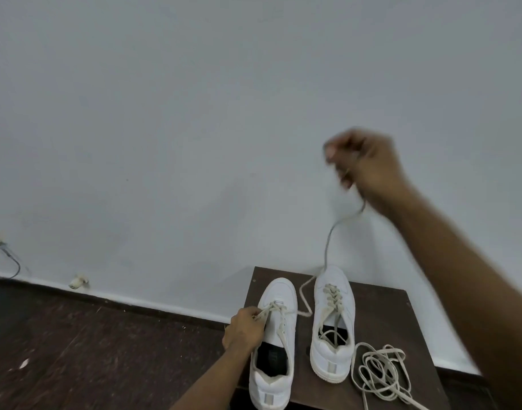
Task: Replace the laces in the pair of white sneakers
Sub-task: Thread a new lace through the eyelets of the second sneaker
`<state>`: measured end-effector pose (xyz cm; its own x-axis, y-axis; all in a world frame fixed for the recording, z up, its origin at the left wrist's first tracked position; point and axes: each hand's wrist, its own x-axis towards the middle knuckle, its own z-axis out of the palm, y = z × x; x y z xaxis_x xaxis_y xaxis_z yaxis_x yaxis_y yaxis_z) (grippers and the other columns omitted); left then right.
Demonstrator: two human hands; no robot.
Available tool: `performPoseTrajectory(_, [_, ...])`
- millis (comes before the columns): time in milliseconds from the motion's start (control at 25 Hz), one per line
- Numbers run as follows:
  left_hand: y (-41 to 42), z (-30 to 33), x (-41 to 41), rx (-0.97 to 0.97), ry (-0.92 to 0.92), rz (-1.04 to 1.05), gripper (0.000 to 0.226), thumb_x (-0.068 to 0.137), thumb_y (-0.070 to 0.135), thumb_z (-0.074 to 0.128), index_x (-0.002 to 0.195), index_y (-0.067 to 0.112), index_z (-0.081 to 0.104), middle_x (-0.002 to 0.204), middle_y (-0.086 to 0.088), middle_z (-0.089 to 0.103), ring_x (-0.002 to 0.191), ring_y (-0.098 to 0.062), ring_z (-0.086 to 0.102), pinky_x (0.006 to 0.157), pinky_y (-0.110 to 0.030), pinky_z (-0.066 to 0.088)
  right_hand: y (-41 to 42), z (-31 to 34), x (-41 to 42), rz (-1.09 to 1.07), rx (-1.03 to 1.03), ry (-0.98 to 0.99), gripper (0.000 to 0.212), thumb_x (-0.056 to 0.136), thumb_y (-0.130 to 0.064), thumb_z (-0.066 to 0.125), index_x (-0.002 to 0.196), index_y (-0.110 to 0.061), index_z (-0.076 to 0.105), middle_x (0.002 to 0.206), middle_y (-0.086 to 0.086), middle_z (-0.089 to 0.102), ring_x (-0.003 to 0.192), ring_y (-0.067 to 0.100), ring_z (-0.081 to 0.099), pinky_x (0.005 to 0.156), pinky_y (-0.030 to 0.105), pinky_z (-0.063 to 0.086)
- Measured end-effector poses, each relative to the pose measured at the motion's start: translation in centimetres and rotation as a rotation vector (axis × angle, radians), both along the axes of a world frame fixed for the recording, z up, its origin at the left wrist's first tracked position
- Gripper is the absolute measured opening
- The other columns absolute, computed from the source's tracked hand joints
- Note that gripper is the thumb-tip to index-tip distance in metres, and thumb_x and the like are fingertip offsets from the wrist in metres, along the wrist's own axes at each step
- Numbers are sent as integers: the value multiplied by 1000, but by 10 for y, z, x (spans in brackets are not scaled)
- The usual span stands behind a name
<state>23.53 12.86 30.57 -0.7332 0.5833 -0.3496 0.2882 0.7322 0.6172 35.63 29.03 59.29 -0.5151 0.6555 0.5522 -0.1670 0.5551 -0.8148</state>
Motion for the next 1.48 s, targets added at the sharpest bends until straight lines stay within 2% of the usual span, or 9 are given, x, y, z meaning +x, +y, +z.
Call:
performPoseTrajectory(120, [1, -2, -3, 66, -122, 30, 19, 93, 34, 49, 99, 34, 67, 108, 4, 67, 98, -20, 60, 87, -32, 49, -24, -151, -14, 96, -235, -512, 22, 87, 12, 56, 90, -5, 69, 69, 3, 63, 50, 11, 53, 43, 23, 44])
performPoseTrajectory(200, [0, -5, -5, 115, -175, 57, 17, 93, 33, 51, 85, 31, 66, 97, 5, 67, 91, -17, 60, 88, -34, 50, -37, -237, -17, 38, -212, -787, 32, 86, 7, 53, 105, -13, 69, 73, -4, 65, 55, 3, 56, 51, 18, 47])
performPoseTrajectory(280, [-1, -8, -5, 122, -173, 45, 18, 94, 35, 50, 84, 32, 64, 90, 8, 66, 86, -15, 59, 83, -32, 49, -50, -285, -20, -5, -154, -894, 36, 84, 0, 55, 113, -19, 67, 74, -8, 68, 63, 1, 62, 63, 20, 52])
performPoseTrajectory(440, [-2, -11, -5, 136, -142, 24, 18, 95, 36, 49, 93, 33, 66, 91, 11, 67, 87, -14, 60, 79, -30, 47, -62, -303, -31, -43, -55, -961, 37, 86, -13, 55, 119, -28, 58, 86, -7, 69, 86, 17, 66, 76, 31, 52])
performPoseTrajectory(920, [-6, -14, -7, 66, -65, -63, 22, 94, 38, 46, 104, 39, 66, 100, 12, 69, 96, -18, 63, 82, -32, 49, -71, -312, -48, -175, -39, -1004, 49, 85, -15, 50, 131, -31, 48, 104, -4, 70, 99, 23, 65, 77, 32, 50])
performPoseTrajectory(1040, [-4, -15, -12, 141, -224, -19, 25, 94, 39, 45, 99, 36, 69, 96, 11, 70, 92, -14, 65, 82, -32, 53, -72, -312, -53, -176, -13, -1024, 48, 88, -16, 50, 133, -30, 44, 106, -4, 70, 102, 24, 65, 80, 34, 50])
performPoseTrajectory(1200, [1, -19, -25, 226, -479, 37, 27, 97, 16, 44, 96, 24, 70, 82, -4, 69, 69, -18, 62, 61, -32, 52, -73, -313, -52, -104, -56, -993, 52, 90, -17, 51, 139, -32, 39, 101, -8, 71, 98, 19, 65, 82, 35, 52])
performPoseTrajectory(1360, [7, -29, -24, 200, -125, -71, 19, 94, 21, 55, 80, 27, 67, 79, 5, 70, 75, -13, 65, 73, -35, 54, -79, -304, -31, 17, -58, -960, 59, 91, -20, 50, 145, -32, 31, 123, -5, 62, 114, 19, 58, 94, 37, 48])
performPoseTrajectory(1480, [13, -23, -18, 155, 1, 12, 18, 91, 13, 49, 83, 20, 63, 87, 3, 67, 82, -16, 62, 72, -32, 50, -98, -299, -4, 0, 270, -807, 39, 88, -25, 46, 126, -28, 52, 123, -7, 56, 113, 16, 51, 93, 34, 43])
